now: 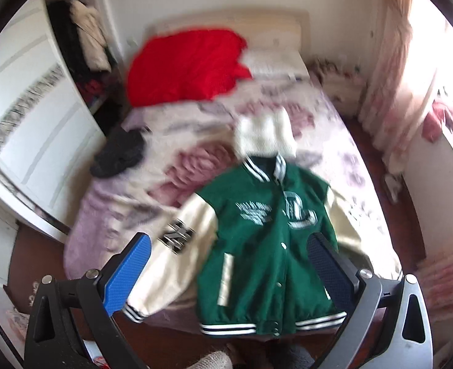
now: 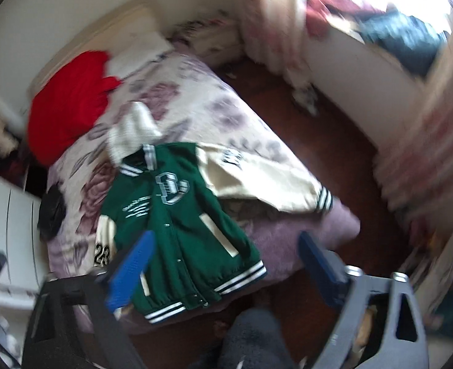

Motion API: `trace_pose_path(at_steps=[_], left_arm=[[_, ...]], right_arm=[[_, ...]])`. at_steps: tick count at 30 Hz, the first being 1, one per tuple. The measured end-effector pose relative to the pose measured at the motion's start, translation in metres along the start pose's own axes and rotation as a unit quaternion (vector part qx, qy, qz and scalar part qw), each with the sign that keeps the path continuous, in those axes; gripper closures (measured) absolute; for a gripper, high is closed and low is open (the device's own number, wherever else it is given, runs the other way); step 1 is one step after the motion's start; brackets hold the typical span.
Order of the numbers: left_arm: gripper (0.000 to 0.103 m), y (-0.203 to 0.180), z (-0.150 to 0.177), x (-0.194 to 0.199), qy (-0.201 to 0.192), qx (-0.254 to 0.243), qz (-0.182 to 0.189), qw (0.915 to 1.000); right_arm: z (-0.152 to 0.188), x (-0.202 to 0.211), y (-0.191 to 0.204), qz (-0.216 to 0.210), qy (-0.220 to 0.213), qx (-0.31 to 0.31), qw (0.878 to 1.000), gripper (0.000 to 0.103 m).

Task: Fold large clothes
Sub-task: 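Grasp the striped cuff of one cream sleeve with the right gripper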

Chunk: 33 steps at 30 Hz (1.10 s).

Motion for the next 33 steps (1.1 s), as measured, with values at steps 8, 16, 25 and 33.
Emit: trace_pose_path(at_steps=[8,16,25,33], left_arm=[[0.000,-0.082,0.043,-0.137,0.106,-0.042,-0.039,0.9927],[0.000,-0.151,0.097,-0.253,0.220,-0.059,-0.070,0.9712],[0.000,-0.227,0.104,-0.297,0.223,-0.096,-0.050,0.9688],[0.000,-0.369,0.087,-0.309,0.166,-0.167,0.068,0.9695]], right_arm=[[0.022,-0.183,-0.260,-0.015,0.066,-0.317,0.946,0.023],[0.034,-0.351,-0.395,-0.068,0.062,-0.452,0.887,0.013],[0.038,-0.408,-0.415,-0.071,-0.013,-0.578,0.813,0.067],[-0.079,-0.361,-0.411,-0.077,-0.110,-0.413,0.901,0.088]])
Point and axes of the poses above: each gripper's, at about its wrist camera, not at the fingertips, and x roughly against the way its jaws point, y to its left, z to its underside, the point moved 9 cm from there along -x, roughly the way its jaws point, and after that the axes turned 13 degrees about -z, right-handed, at the moved point
